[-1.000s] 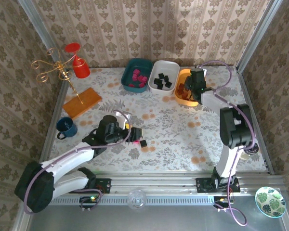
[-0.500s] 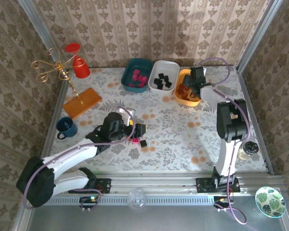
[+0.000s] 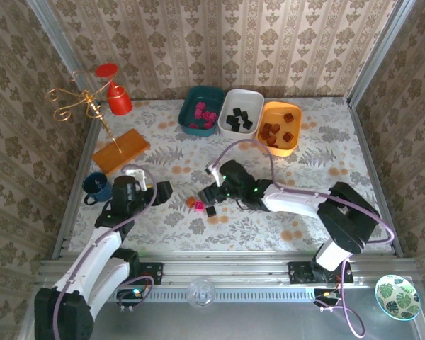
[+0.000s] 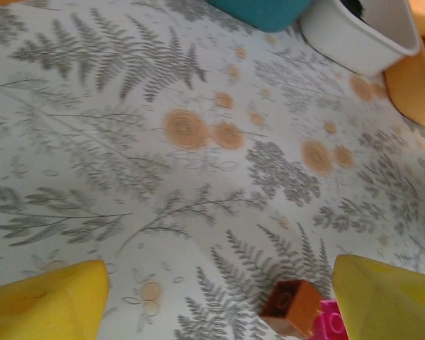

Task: Sort the legos into containers by color
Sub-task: Pick up the lego from the center of the table.

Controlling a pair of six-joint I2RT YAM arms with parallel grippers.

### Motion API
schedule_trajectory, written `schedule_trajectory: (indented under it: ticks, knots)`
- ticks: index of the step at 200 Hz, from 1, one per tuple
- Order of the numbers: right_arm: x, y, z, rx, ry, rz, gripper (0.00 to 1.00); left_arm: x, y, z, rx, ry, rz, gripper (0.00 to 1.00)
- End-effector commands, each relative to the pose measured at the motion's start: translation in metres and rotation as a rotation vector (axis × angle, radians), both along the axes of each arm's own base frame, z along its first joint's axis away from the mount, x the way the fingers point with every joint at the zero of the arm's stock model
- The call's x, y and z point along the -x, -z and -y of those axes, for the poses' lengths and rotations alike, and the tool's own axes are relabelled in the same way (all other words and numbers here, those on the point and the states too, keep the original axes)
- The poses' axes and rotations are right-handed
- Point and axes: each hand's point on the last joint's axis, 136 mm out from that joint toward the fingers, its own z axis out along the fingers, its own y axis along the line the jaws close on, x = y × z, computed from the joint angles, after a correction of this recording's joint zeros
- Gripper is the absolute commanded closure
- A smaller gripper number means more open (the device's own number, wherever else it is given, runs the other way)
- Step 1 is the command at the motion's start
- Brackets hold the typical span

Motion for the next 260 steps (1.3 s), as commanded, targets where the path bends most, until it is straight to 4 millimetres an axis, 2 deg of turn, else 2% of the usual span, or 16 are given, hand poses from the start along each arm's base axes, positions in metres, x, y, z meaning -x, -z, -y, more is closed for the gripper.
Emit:
schedule_trajectory:
  ticks: [1,23,58,112,146,166,187,221,240,260]
  knots:
    - [0.012,0.006,-0.033,0.018,-0.091,0.026,0.15,0.006,0.009,-0.008,0.055,-0.027,-0.044,0.16]
    - [0.015,0.023,-0.055,0.066,-0.108,0.010,0.15,0.006,0.009,-0.018,0.066,-0.062,-0.038,0.16]
    - [0.009,0.042,-0.071,0.110,-0.103,-0.015,0.20,0.008,0.007,-0.023,0.060,-0.078,-0.020,0.16]
    - [0.002,0.068,-0.068,0.191,-0.058,-0.050,0.33,0.008,0.006,-0.020,0.073,-0.067,-0.014,0.16]
    - [0.002,0.073,-0.066,0.204,-0.049,-0.058,0.45,0.008,0.006,-0.019,0.080,-0.061,-0.011,0.16]
    - [0.001,0.067,-0.068,0.183,-0.046,-0.049,0.53,0.008,0.005,-0.019,0.081,-0.061,-0.010,0.16]
    - [-0.001,0.054,-0.070,0.128,-0.040,-0.040,0.57,0.008,0.006,-0.018,0.084,-0.058,-0.009,0.16]
    - [-0.021,0.019,-0.059,-0.040,0.017,-0.038,0.60,0.007,0.004,-0.014,0.101,-0.044,-0.006,0.17]
    - [-0.040,0.001,-0.039,-0.135,0.072,-0.054,0.61,0.006,0.001,-0.007,0.129,-0.014,0.000,0.17]
    - [-0.067,-0.018,0.004,-0.216,0.179,-0.064,0.63,0.008,-0.008,0.008,0.164,0.043,0.018,0.18]
